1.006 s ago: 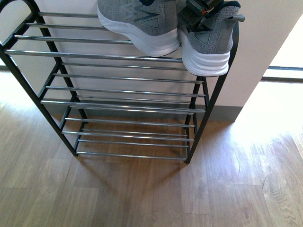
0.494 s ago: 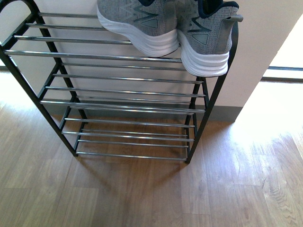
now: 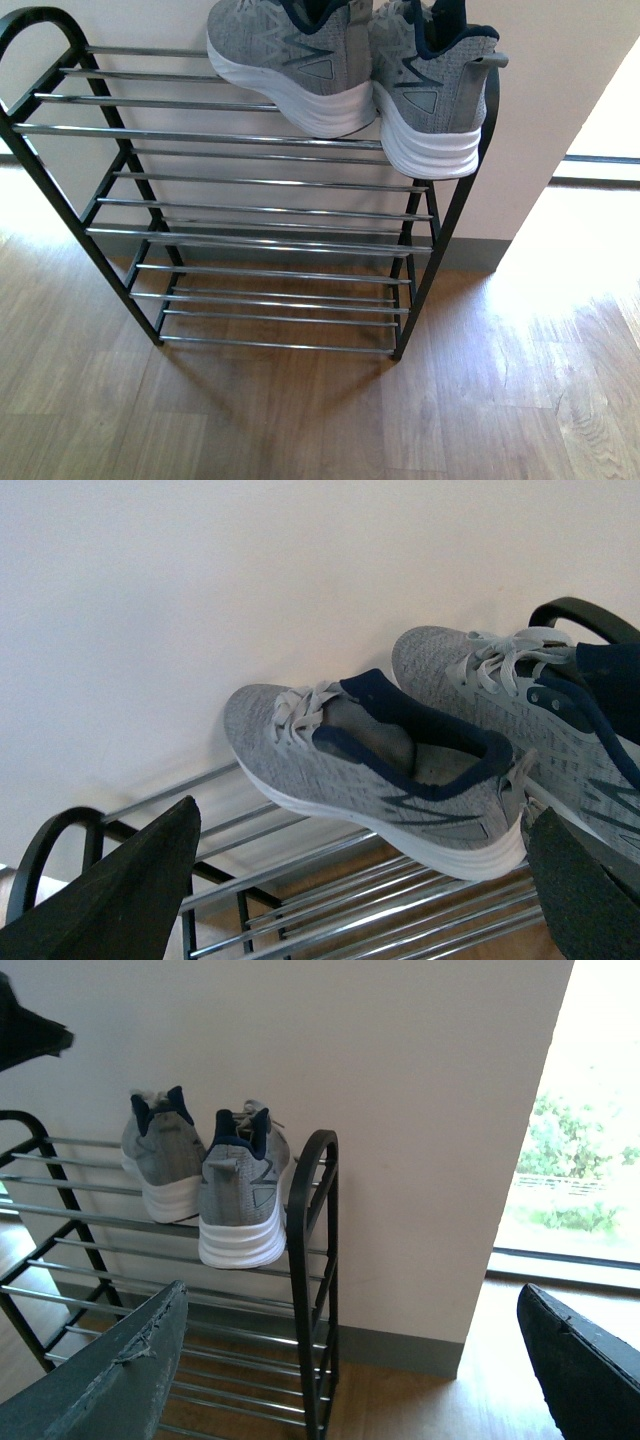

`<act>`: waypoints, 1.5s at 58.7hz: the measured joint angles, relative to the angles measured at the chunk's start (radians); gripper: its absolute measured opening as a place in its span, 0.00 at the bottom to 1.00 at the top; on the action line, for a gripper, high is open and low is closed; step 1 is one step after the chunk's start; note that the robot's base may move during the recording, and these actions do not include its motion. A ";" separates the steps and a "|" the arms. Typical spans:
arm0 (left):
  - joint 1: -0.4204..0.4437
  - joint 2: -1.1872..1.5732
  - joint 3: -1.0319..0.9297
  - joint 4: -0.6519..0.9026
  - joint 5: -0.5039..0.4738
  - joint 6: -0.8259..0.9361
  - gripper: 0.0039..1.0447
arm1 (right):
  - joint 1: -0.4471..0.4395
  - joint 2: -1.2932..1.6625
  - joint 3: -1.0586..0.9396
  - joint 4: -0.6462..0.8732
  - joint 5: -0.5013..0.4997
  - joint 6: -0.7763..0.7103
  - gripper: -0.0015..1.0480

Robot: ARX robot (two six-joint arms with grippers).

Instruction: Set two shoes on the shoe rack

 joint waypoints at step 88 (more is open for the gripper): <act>0.283 -0.890 -1.046 0.483 0.019 -0.229 0.01 | 0.000 0.000 0.000 0.000 0.000 0.000 0.91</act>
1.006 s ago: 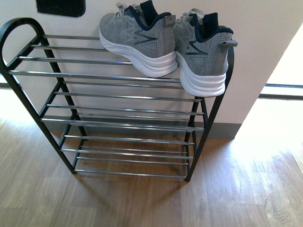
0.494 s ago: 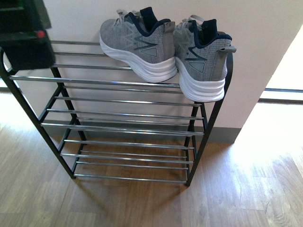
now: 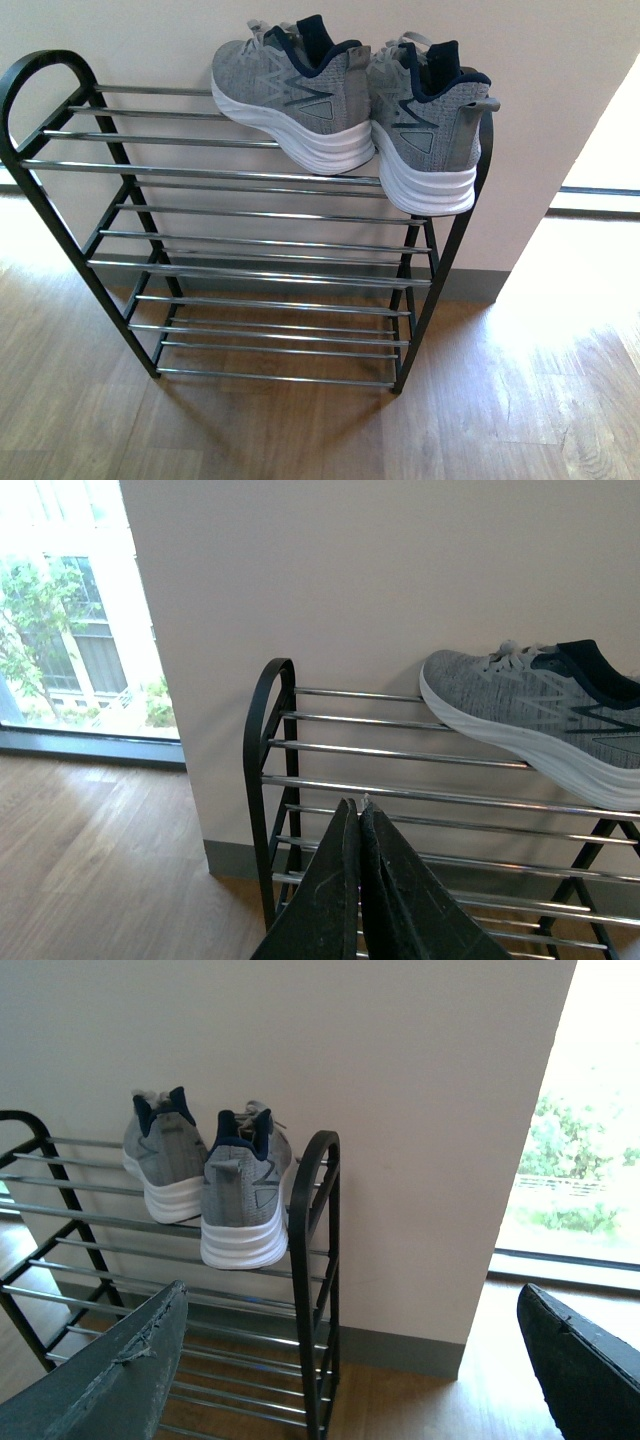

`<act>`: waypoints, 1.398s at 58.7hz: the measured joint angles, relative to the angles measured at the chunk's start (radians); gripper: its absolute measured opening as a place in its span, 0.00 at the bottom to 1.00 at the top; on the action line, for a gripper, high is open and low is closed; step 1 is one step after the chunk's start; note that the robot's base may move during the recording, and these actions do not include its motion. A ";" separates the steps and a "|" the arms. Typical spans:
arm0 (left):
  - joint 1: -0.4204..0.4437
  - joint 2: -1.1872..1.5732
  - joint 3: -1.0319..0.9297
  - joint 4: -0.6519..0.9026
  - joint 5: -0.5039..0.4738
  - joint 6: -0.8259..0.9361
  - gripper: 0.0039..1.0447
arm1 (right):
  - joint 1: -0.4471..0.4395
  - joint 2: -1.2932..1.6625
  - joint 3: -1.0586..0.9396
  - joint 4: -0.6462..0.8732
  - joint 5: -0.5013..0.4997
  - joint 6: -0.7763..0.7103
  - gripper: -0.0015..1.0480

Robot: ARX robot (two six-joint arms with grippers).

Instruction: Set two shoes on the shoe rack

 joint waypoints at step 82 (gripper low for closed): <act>0.249 -0.744 -0.073 -0.665 0.245 0.003 0.01 | 0.000 0.000 0.000 0.000 0.000 0.000 0.91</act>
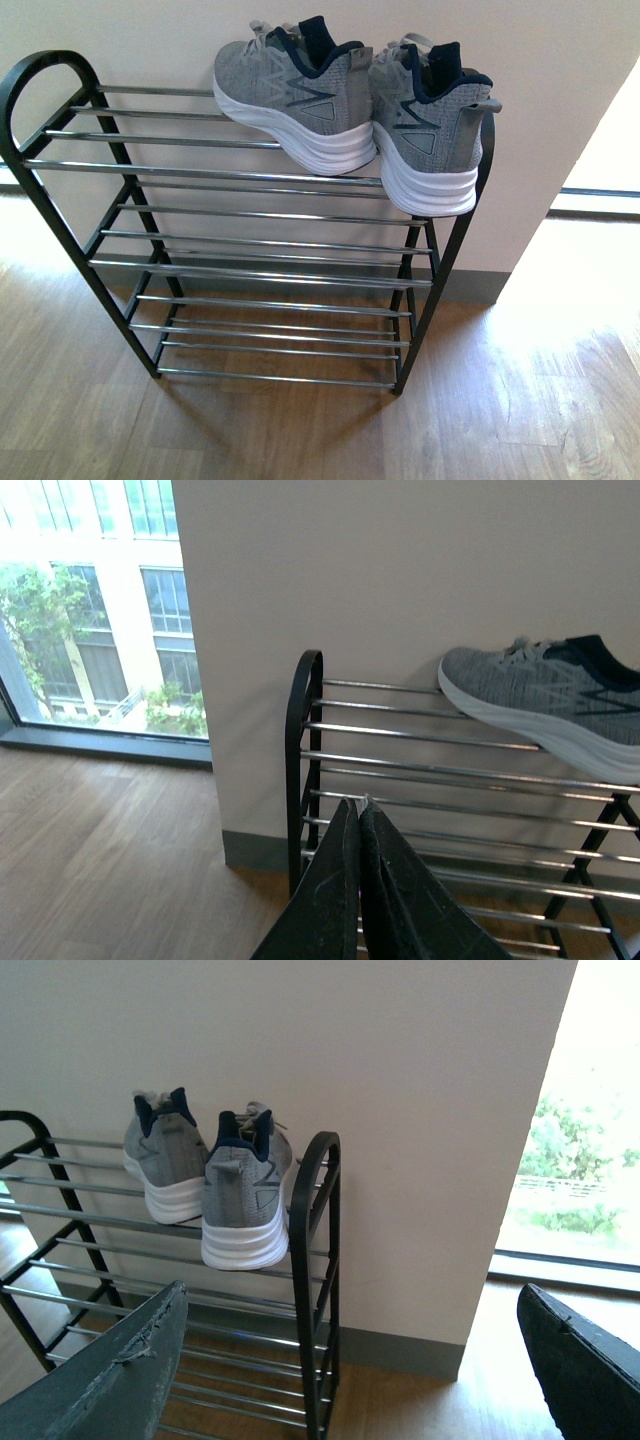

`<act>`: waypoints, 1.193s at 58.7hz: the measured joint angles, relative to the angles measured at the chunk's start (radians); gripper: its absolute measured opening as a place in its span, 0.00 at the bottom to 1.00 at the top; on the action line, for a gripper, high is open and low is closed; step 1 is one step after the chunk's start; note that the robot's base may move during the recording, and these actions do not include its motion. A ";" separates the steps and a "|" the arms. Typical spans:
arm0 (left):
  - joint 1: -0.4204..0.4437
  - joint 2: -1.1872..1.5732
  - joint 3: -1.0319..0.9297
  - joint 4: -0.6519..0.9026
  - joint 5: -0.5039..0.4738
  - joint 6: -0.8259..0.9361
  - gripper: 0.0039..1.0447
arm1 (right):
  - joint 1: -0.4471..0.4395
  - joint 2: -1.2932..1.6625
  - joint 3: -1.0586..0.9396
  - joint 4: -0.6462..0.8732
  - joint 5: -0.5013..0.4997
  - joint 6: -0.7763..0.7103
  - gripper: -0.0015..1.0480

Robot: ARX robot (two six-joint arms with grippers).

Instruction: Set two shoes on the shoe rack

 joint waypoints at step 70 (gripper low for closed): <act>0.001 -0.002 0.000 -0.001 0.000 0.002 0.91 | 0.000 0.000 0.000 0.000 0.000 0.000 0.91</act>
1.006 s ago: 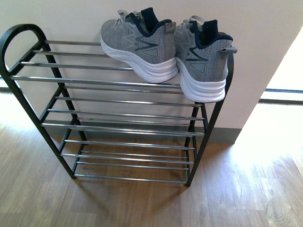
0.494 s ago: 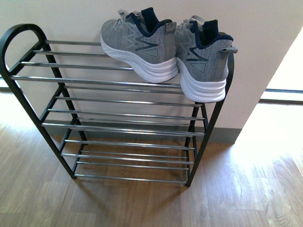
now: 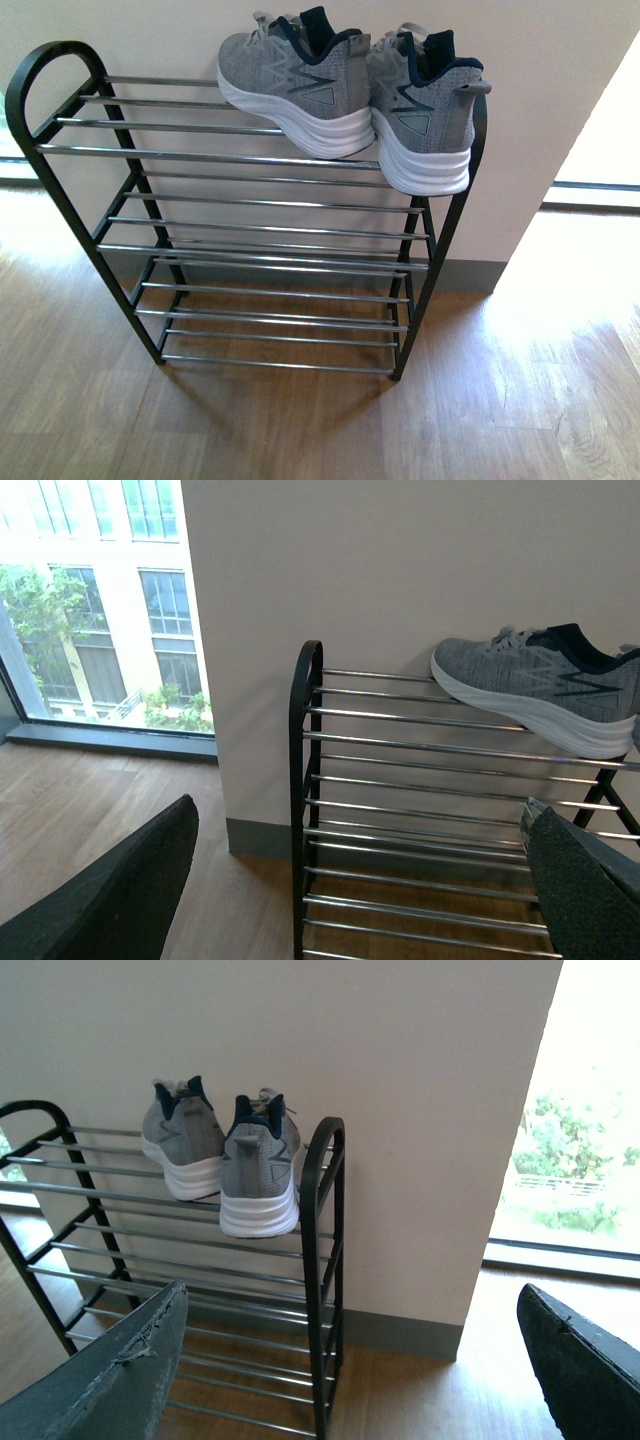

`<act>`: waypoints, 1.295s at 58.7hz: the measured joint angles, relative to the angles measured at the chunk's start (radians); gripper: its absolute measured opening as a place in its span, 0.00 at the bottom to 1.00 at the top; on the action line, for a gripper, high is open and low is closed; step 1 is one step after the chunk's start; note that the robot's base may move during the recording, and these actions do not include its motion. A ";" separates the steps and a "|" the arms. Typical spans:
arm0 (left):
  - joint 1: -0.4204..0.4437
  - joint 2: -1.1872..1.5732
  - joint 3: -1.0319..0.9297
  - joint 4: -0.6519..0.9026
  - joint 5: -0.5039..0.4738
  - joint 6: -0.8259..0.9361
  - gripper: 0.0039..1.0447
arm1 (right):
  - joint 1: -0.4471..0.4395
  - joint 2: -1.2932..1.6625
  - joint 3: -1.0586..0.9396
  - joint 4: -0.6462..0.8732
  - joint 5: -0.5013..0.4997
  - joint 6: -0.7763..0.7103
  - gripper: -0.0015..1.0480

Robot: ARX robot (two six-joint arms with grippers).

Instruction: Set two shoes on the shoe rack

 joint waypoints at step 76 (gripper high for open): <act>0.000 0.000 0.000 0.000 -0.001 0.000 0.91 | 0.001 0.000 0.000 -0.002 -0.001 0.000 0.91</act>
